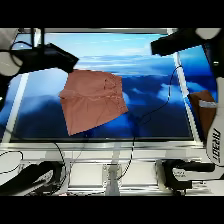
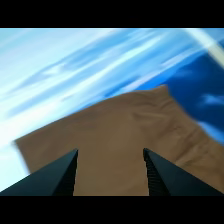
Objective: Fold the clothes and pants, and hang the long-sleeved shirts on hangers.
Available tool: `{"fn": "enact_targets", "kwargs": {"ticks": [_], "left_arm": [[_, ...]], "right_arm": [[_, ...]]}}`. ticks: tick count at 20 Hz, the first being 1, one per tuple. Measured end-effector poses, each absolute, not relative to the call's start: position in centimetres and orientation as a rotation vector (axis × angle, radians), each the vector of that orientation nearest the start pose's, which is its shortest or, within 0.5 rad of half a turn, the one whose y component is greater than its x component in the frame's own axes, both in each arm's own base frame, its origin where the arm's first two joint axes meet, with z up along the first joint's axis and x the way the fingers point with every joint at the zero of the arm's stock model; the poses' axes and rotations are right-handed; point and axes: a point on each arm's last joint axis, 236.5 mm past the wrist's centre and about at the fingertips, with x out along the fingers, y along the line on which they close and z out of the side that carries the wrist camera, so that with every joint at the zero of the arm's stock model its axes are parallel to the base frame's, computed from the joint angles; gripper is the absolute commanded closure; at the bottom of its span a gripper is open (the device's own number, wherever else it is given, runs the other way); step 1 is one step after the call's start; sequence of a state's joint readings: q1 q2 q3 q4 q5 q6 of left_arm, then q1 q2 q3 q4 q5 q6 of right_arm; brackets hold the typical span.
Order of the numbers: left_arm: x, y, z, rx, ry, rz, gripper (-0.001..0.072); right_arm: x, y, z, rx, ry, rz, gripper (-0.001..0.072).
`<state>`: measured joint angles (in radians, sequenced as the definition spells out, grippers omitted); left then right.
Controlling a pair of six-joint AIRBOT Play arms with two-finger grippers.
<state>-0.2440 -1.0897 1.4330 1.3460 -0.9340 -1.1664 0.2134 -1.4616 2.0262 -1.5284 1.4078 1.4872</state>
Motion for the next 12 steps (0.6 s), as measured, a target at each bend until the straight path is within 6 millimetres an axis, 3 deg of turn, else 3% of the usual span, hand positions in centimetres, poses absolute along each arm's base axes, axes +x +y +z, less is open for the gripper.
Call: {"fn": "enact_targets", "kwargs": {"ticks": [3,5,8,10,12], "left_arm": [[40.5,-8.9,26.5,0.331,0.507,-0.307,0.0305],[39.3,-4.4,26.8,0.321,0.553,-0.184,0.0305],[37.1,1.9,25.1,0.243,0.681,-0.01,0.0305],[35.9,4.9,23.5,0.185,0.75,0.08,0.0306],[34.9,6.7,21.2,0.133,0.822,0.135,0.0307]], "right_arm": [[45.3,6.0,25.9,-0.154,0.807,0.173,0.0688],[44.5,2.3,25.3,-0.137,0.841,0.097,0.0689],[43.6,-1.4,20.9,-0.083,0.96,0.058,0.0689],[42.6,-1.1,16.2,-0.041,1.067,0.127,0.0667],[41.2,0.6,11.1,0.02,1.175,0.234,0.0343]]}}
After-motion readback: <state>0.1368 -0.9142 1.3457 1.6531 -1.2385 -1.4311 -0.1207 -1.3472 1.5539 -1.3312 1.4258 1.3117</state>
